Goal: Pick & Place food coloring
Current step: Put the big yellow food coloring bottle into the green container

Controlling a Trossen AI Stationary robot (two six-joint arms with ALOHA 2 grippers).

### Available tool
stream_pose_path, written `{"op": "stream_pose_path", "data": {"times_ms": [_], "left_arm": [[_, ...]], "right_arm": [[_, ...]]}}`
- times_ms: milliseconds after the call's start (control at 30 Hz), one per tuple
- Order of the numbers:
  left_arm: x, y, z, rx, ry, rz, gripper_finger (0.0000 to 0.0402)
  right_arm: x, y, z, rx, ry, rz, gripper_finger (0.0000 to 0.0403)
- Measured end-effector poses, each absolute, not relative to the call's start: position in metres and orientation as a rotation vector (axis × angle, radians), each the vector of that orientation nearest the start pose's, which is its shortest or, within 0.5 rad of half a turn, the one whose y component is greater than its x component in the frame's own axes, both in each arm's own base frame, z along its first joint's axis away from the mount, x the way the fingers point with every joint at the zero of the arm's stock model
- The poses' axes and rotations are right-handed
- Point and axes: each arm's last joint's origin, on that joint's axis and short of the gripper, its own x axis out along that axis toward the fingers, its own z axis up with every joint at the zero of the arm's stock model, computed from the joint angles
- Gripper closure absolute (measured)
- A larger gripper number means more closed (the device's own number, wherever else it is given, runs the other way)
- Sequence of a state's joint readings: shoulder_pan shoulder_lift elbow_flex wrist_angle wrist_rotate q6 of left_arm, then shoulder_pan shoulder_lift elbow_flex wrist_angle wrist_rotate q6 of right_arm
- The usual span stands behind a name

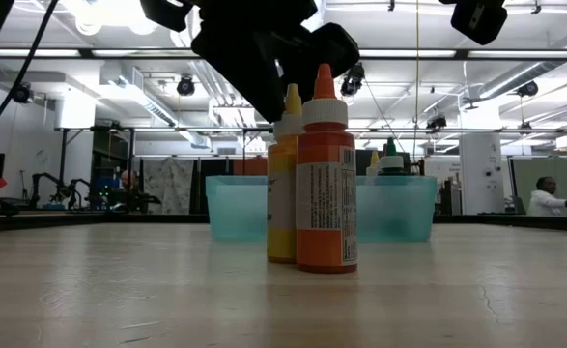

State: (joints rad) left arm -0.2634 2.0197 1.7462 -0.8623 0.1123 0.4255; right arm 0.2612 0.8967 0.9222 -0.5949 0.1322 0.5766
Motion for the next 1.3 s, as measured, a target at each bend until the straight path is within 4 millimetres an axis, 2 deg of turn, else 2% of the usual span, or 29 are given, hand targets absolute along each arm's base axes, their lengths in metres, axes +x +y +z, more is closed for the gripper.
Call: {"op": "stream_pose_path", "data": {"times_ms": [367, 833, 1133, 1300], "left_arm": [[0.4113, -0.1153, 0.2454, 0.436, 1.053, -0.593, 0.024], [0.4112, -0.1161, 0.2449, 0.436, 1.054, -0.595, 0.0247], [0.4125, -0.1184, 0.2373, 0.436, 1.08, -0.601, 0.0297], [0.4123, -0.1184, 0.2374, 0.433, 1.083, -0.599, 0.0303]], "right_arm": [[0.1747, 0.0428, 0.3239, 0.449, 0.576, -0.039, 0.0394], [0.1747, 0.0427, 0.3239, 0.449, 0.576, -0.039, 0.0394], [0.1747, 0.0428, 0.3239, 0.453, 0.577, -0.04, 0.0394], [0.1747, 0.0428, 0.3239, 0.454, 0.577, -0.04, 0.0394]]}}
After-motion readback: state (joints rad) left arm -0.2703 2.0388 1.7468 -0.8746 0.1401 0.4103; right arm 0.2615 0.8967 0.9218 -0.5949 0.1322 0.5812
